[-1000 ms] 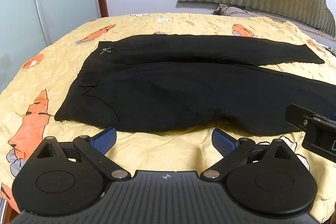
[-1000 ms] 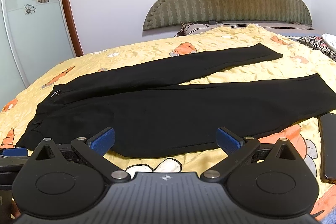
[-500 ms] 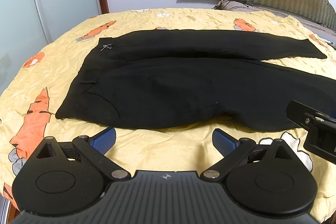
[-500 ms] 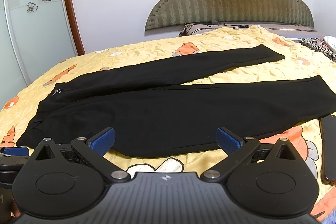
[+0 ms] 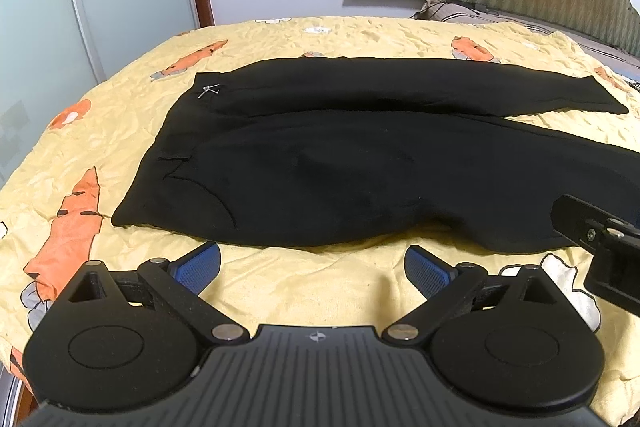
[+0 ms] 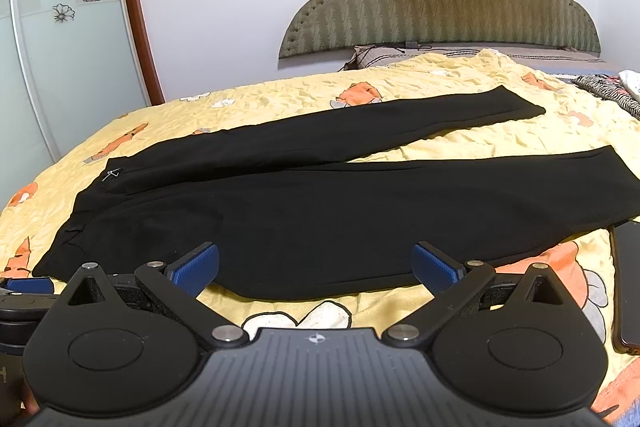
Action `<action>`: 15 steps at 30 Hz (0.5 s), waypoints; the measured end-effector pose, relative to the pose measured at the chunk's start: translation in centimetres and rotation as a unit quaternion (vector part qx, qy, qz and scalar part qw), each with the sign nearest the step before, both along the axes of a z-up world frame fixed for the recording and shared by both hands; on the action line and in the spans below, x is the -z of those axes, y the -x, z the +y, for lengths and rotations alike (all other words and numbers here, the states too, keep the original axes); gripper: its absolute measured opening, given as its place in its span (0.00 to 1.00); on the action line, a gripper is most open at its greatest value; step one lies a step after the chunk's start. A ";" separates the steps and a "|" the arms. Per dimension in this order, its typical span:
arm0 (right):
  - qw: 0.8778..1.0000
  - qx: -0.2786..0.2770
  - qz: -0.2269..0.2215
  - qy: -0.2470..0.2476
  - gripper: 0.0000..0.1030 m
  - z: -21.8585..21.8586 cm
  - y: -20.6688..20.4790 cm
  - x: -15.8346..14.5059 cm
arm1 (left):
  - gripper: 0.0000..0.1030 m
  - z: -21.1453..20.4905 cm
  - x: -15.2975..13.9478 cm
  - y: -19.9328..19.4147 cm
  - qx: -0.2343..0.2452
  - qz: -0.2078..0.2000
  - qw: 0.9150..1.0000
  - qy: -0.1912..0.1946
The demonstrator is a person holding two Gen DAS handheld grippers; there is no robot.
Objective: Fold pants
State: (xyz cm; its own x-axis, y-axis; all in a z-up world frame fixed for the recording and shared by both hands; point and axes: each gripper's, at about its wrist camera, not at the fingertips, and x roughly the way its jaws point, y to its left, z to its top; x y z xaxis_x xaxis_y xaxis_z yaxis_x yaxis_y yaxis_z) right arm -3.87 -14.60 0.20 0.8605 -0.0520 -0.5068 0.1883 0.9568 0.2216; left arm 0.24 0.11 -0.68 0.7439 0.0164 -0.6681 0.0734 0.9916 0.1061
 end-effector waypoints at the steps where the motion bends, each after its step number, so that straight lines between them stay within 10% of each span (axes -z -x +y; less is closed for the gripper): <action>1: 1.000 0.000 0.000 0.000 1.00 0.0 0.0 0.0 | 0.98 -0.1 0.0 0.0 0.000 0.001 1.000 0.000; 15: 1.000 -0.003 -0.004 0.003 1.00 0.0 0.1 0.0 | 0.98 0.1 0.2 0.0 -0.003 0.005 1.000 0.002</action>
State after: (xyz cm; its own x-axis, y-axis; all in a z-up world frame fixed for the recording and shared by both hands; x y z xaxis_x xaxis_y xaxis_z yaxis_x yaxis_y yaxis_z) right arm -4.01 -14.61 0.20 0.8644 -0.0488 -0.5004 0.1803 0.9592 0.2178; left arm 0.23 0.24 -0.88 0.7368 0.0186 -0.6759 0.0683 0.9925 0.1018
